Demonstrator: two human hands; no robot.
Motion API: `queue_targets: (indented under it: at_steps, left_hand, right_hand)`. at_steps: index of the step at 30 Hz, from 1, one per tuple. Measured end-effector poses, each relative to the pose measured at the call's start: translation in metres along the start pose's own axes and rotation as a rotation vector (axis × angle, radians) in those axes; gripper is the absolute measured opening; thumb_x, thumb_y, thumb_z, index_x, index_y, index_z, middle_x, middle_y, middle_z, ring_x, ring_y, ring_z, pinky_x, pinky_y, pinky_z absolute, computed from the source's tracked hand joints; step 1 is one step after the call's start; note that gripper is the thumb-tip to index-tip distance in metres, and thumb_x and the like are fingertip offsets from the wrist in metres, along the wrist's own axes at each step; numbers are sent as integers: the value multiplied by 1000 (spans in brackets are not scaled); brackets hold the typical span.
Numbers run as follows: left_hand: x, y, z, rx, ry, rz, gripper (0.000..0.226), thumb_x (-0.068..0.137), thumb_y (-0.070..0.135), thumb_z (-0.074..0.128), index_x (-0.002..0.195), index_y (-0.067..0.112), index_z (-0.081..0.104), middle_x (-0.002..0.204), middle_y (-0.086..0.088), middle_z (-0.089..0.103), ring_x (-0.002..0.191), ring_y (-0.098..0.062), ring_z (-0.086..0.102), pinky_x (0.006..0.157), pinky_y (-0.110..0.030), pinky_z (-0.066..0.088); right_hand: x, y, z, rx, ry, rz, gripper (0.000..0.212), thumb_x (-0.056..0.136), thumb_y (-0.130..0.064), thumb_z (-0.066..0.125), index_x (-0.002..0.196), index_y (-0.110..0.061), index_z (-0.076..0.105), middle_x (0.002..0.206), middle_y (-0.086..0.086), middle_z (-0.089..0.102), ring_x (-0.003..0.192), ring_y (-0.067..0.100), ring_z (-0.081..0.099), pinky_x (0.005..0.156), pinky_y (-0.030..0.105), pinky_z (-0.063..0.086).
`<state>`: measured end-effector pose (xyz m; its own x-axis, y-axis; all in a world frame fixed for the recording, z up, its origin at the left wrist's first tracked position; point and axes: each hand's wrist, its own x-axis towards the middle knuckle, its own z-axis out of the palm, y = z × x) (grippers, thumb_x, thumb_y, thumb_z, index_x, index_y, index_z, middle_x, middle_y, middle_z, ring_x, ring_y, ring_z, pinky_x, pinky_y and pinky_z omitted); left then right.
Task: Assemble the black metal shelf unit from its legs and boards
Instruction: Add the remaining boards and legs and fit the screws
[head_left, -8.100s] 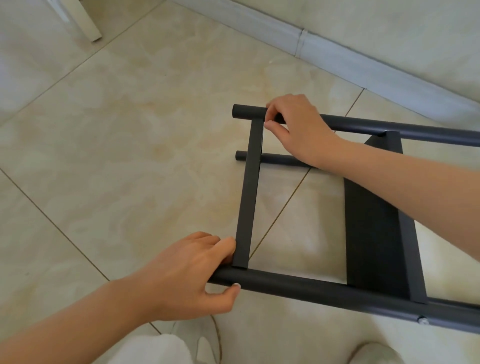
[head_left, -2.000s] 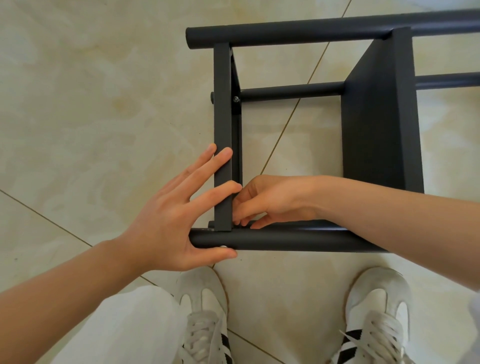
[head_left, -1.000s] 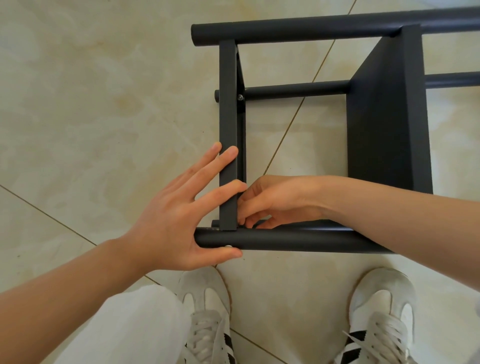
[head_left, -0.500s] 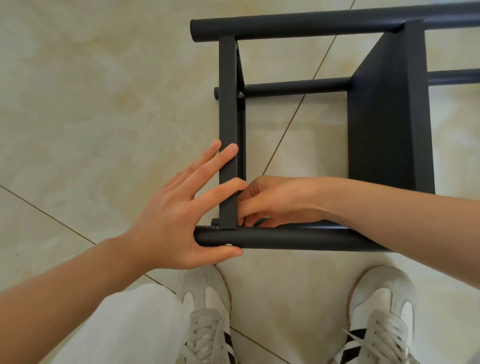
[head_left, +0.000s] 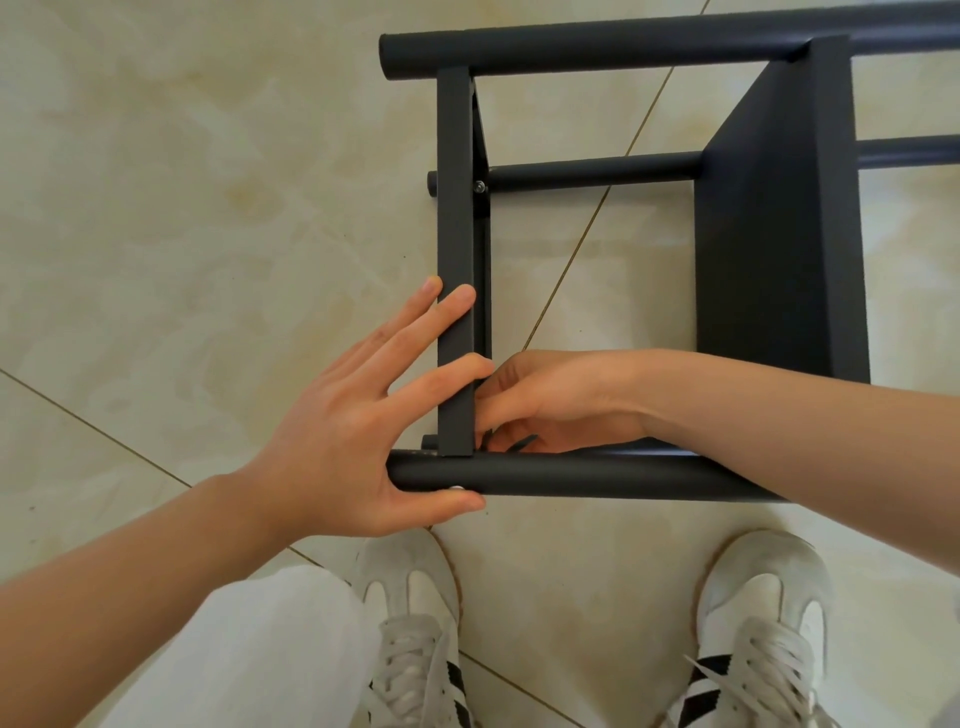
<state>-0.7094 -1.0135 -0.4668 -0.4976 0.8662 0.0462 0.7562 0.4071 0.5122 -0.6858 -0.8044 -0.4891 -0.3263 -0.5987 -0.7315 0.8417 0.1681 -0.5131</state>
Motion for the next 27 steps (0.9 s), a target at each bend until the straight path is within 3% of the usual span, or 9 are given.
queue_targets:
  at_steps: [6, 13, 18, 24, 27]
  left_hand:
    - [0, 1, 0, -6, 0, -6, 74, 86, 67, 60, 136, 12, 58, 162, -17, 27, 154, -31, 16, 121, -30, 26]
    - [0, 0, 1, -12, 4, -1, 74, 85, 66, 62, 137, 12, 57, 162, -17, 27, 154, -32, 17, 121, -32, 27]
    - [0, 0, 1, -7, 1, -3, 74, 86, 66, 61, 136, 12, 58, 163, -17, 26, 154, -31, 16, 120, -32, 28]
    - [0, -1, 2, -10, -2, -2, 74, 86, 66, 62, 137, 12, 58, 163, -17, 26, 154, -32, 16, 120, -33, 28]
    - [0, -1, 2, -9, 1, 3, 74, 86, 66, 61, 137, 13, 56, 163, -17, 26, 154, -32, 16, 120, -34, 28]
  right_hand:
    - [-3, -2, -6, -1, -19, 24, 27, 93, -15, 64, 113, 2, 67, 103, 14, 67, 93, 24, 63, 100, 42, 50]
    - [2, -1, -3, -2, -21, 25, 33, 94, -14, 62, 122, 4, 62, 121, 24, 64, 97, 26, 65, 96, 40, 53]
    - [-3, 0, -9, 16, -40, 24, 19, 91, -16, 66, 104, -3, 72, 97, 11, 70, 87, 19, 66, 92, 36, 54]
    - [5, 0, -4, 1, -23, 21, 32, 94, -13, 63, 120, 5, 63, 118, 25, 65, 95, 26, 65, 97, 40, 53]
    - [3, 0, -8, 27, -50, 14, 19, 92, -11, 64, 106, -1, 71, 104, 17, 66, 88, 21, 65, 93, 36, 54]
